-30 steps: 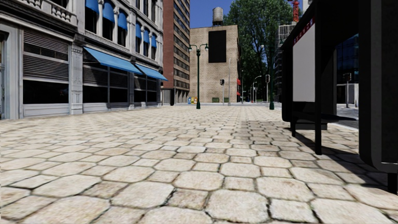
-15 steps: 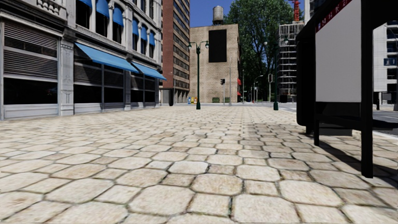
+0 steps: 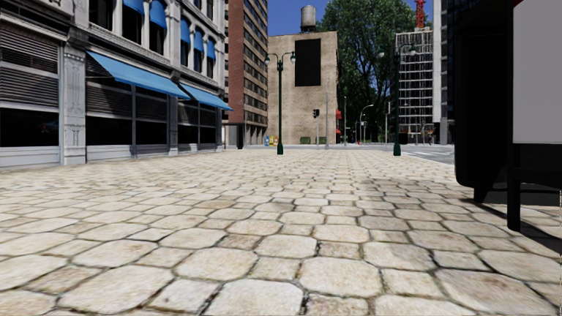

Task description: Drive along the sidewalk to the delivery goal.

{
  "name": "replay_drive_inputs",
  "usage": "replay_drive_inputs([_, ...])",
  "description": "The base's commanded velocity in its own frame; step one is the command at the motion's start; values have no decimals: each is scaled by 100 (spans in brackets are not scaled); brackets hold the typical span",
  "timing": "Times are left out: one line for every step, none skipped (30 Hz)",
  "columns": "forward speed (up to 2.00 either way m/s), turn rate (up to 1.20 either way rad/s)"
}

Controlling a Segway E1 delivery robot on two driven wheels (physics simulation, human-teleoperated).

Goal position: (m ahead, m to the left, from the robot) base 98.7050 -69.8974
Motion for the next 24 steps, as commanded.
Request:
replay_drive_inputs([200,-74])
replay_drive_inputs([200,-120])
replay_drive_inputs([200,-120])
replay_drive_inputs([200,-120])
replay_drive_inputs([200,-120])
replay_drive_inputs([200,-120])
replay_drive_inputs([200,-2])
replay_drive_inputs([200,-2])
replay_drive_inputs([200,-2])
replay_drive_inputs([200,-1])
replay_drive_inputs([200,0])
replay_drive_inputs([200,0])
replay_drive_inputs([200,0])
replay_drive_inputs([200,0])
replay_drive_inputs([200,0])
replay_drive_inputs([200,0])
replay_drive_inputs([200,0])
replay_drive_inputs([200,0])
replay_drive_inputs([200,0])
replay_drive_inputs([200,0])
replay_drive_inputs([200,0])
replay_drive_inputs([200,0])
replay_drive_inputs([200,0])
replay_drive_inputs([200,0])
